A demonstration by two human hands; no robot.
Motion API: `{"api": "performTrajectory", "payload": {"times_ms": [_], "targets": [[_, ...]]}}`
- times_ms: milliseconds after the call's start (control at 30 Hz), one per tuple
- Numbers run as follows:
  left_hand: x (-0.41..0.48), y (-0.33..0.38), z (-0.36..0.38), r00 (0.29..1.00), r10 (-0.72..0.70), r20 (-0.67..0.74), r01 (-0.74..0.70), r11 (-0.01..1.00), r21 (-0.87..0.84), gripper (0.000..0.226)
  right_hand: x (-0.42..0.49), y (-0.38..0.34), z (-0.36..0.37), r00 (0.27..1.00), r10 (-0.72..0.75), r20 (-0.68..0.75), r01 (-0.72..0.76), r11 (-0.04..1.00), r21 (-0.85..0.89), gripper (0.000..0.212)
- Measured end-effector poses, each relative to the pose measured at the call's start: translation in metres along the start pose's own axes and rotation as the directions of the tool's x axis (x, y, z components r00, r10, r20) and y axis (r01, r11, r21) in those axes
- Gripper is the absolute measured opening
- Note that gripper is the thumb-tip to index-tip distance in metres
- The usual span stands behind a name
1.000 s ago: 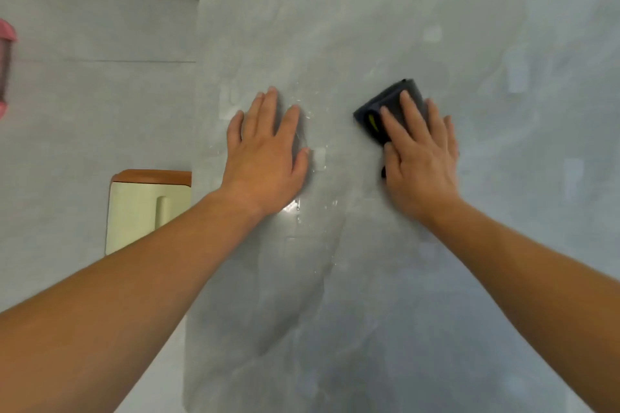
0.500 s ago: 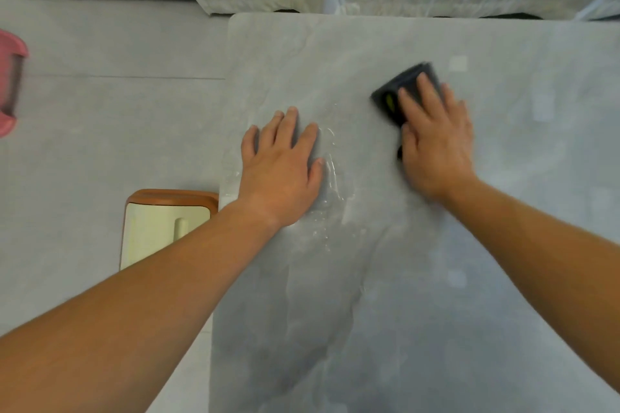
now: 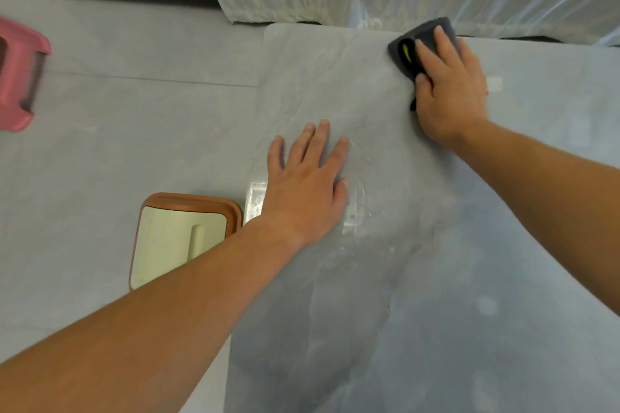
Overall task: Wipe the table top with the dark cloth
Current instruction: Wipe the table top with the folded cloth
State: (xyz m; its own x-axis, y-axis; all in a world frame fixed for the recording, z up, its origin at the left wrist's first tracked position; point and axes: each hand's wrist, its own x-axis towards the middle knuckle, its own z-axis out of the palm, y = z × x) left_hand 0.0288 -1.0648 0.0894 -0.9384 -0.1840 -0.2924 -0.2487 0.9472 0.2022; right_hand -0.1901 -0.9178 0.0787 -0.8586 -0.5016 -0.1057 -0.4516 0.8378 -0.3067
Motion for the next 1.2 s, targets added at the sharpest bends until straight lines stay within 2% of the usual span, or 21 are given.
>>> {"api": "performTrajectory", "payload": {"times_ms": [33,67,133,200,233,300,367,433,467,533,600,633,700,767,833,867,933,1033,1100,1200], "targets": [[0.000,0.000,0.001,1.000,-0.003,-0.003,0.003,1.000,-0.004,0.060,0.003,-0.015,0.005,0.996,0.084,-0.037,-0.083,0.996,0.019,0.052],[-0.001,0.001,0.002,1.000,-0.009,-0.007,0.008,1.000,-0.012,0.060,0.001,-0.029,0.010,0.994,0.103,-0.047,-0.103,0.995,0.016,0.053],[-0.001,0.003,0.002,1.000,-0.017,-0.012,0.017,1.000,-0.021,0.060,-0.007,-0.046,0.016,0.998,-0.063,0.001,0.063,0.997,-0.037,0.054],[0.000,0.003,0.002,1.000,-0.014,-0.008,0.014,1.000,-0.021,0.059,-0.009,-0.042,0.013,0.957,-0.270,0.108,0.278,0.958,-0.068,0.053],[0.000,0.002,0.001,1.000,-0.013,-0.003,0.013,1.000,-0.025,0.059,-0.005,-0.036,0.010,0.938,-0.317,0.139,0.328,0.942,-0.070,0.052],[0.000,0.001,0.002,1.000,-0.008,-0.002,0.008,0.999,-0.031,0.059,0.010,-0.028,0.006,0.955,-0.277,0.106,0.285,0.955,-0.078,0.052],[0.000,-0.001,0.002,1.000,0.001,0.002,-0.001,0.999,-0.035,0.059,0.020,-0.035,0.007,0.995,-0.090,0.029,0.091,0.996,-0.021,0.052],[-0.001,-0.003,0.001,1.000,0.012,-0.002,-0.012,0.999,-0.051,0.059,0.013,-0.057,0.012,0.998,0.052,-0.018,-0.051,0.998,0.033,0.051],[-0.002,-0.004,0.001,1.000,0.016,-0.006,-0.017,0.998,-0.067,0.058,0.004,-0.066,0.016,0.999,0.035,-0.018,-0.034,0.999,0.035,0.051],[-0.006,-0.006,0.000,1.000,0.020,-0.014,-0.021,0.995,-0.099,0.057,-0.020,-0.068,0.021,0.986,-0.160,0.040,0.161,0.987,-0.006,0.052],[-0.016,-0.006,0.000,1.000,0.016,-0.010,-0.017,0.995,-0.097,0.057,-0.029,-0.052,0.016,0.931,-0.341,0.128,0.347,0.937,-0.027,0.052],[-0.022,-0.006,0.001,1.000,0.014,-0.006,-0.015,0.996,-0.092,0.058,-0.024,-0.042,0.011,0.917,-0.371,0.144,0.379,0.925,-0.031,0.052],[-0.038,-0.007,0.003,1.000,0.010,-0.006,-0.011,0.995,-0.094,0.060,-0.012,-0.030,0.006,0.950,-0.290,0.118,0.295,0.955,-0.024,0.052],[-0.056,-0.007,0.005,1.000,-0.007,-0.020,0.005,0.995,-0.100,0.061,-0.012,-0.035,0.007,0.992,-0.120,0.044,0.119,0.993,0.021,0.050],[-0.072,-0.004,0.006,1.000,-0.021,-0.019,0.019,0.994,-0.104,0.062,-0.028,-0.055,0.012,1.000,-0.002,-0.008,0.003,0.995,0.097,0.050],[-0.079,-0.002,0.008,1.000,-0.021,-0.006,0.020,0.994,-0.108,0.062,-0.042,-0.064,0.015,1.000,-0.013,-0.010,0.014,0.994,0.113,0.051],[-0.090,0.003,0.010,0.999,-0.021,0.030,0.025,0.992,-0.121,0.062,-0.073,-0.069,0.020,0.987,-0.156,0.033,0.153,0.985,0.078,0.053],[-0.095,0.007,0.013,0.997,-0.033,0.073,0.042,0.992,-0.115,0.061,-0.095,-0.043,0.016,0.926,-0.361,0.114,0.357,0.933,0.051,0.049],[-0.094,0.007,0.014,0.996,-0.043,0.080,0.052,0.992,-0.114,0.060,-0.091,-0.026,0.010,0.923,-0.360,0.139,0.359,0.933,0.038,0.048],[-0.094,0.008,0.015,0.995,-0.048,0.084,0.057,0.992,-0.111,0.060,-0.092,-0.035,0.012,0.981,-0.184,0.068,0.179,0.981,0.077,0.052]]}}
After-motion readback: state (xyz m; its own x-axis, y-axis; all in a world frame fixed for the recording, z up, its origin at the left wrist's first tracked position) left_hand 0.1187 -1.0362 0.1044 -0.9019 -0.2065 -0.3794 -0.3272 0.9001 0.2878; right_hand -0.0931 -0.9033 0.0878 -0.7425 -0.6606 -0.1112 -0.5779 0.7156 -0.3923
